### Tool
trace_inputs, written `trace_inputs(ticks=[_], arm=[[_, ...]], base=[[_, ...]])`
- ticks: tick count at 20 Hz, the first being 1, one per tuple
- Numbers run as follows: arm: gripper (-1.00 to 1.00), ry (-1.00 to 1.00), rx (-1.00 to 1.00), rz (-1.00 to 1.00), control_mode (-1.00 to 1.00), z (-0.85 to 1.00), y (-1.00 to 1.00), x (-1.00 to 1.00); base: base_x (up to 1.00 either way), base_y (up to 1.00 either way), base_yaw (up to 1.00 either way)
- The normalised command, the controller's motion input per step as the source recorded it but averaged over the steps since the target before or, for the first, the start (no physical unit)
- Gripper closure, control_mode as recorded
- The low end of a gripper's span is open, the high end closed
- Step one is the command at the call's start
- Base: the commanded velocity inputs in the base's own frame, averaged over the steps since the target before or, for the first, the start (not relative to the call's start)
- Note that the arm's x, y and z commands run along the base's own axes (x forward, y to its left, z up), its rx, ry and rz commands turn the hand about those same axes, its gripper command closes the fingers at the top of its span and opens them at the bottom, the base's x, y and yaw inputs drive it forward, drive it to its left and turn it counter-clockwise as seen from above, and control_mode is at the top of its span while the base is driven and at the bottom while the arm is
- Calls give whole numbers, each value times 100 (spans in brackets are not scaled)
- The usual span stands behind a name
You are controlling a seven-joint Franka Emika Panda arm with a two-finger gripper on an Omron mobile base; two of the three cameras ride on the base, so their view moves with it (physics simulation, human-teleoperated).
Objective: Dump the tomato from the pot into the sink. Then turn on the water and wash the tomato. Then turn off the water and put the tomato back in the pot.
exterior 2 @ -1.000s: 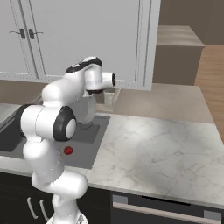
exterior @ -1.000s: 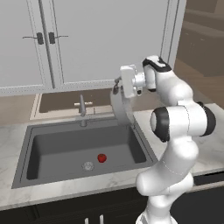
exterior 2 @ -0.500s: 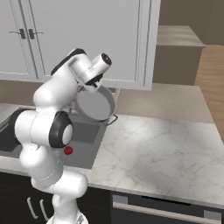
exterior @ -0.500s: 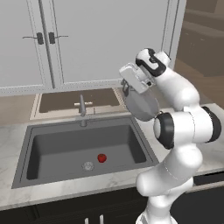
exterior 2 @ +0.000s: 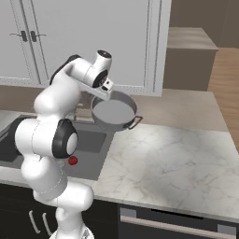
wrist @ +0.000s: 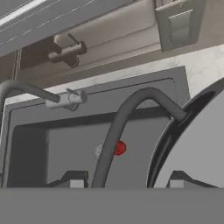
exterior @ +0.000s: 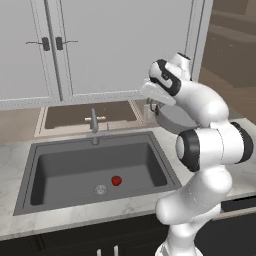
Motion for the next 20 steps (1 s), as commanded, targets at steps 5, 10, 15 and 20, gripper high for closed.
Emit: trace_inputs(ticks=[5,10,15,20], arm=[[100,9,-13,0,-100,-42,-44,-8],[100,6,-9,0,-100,-40,-43,0],[100,0,-9,0,-100,-34,-41,0],[100,0,-5,0,-100,-42,-37,-1]], base=[[0,0,0],[0,0,0],[0,0,0],[0,0,0]])
